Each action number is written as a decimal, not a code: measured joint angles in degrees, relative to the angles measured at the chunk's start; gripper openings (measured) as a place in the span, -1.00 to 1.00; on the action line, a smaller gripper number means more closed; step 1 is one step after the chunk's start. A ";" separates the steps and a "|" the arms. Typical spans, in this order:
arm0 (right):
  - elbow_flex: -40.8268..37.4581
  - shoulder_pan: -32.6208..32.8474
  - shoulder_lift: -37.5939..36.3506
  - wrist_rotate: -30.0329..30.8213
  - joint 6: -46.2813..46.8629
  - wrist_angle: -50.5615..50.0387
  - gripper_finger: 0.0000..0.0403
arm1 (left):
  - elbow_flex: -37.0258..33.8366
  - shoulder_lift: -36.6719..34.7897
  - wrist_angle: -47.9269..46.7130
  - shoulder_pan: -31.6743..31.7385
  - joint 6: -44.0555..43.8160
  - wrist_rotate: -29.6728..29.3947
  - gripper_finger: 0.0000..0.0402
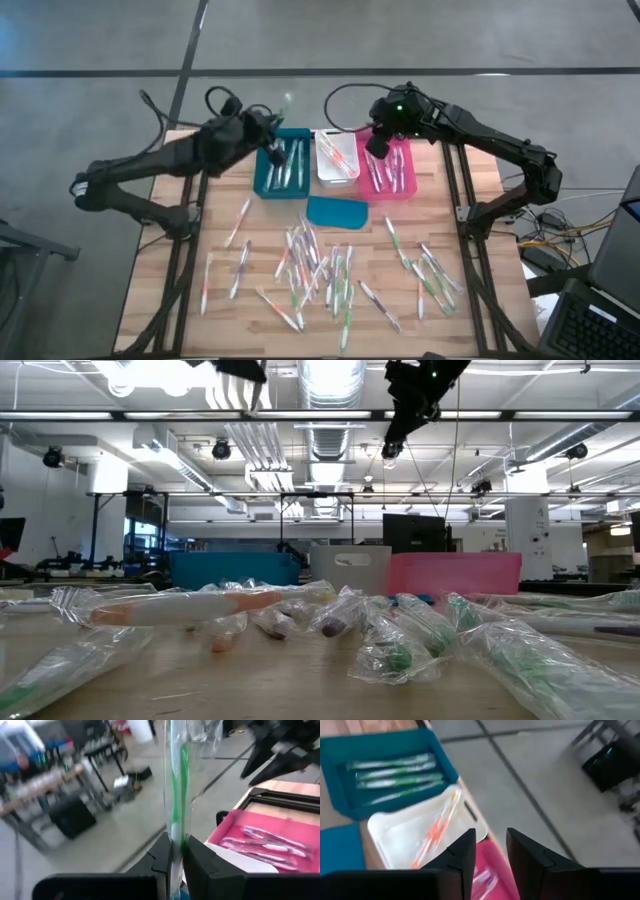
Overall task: Pick & Place Toothbrushes
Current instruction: Put the green toothbrush into the blue bin, then put the purple toothbrush into the pink bin
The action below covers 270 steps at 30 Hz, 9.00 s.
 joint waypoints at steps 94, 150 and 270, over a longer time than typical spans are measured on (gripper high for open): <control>-0.55 -0.53 -8.84 -0.41 -15.87 6.35 -0.46 | -0.39 36.16 -31.78 29.81 -52.26 36.26 -0.69; -0.55 -0.51 -8.84 -0.30 -15.01 1.67 -0.66 | 5.77 23.99 -28.19 8.73 -35.56 28.51 -0.29; -11.76 63.52 25.37 -0.28 -71.99 -1.20 -0.33 | -24.44 8.40 -3.32 -35.17 -51.01 -12.19 -0.29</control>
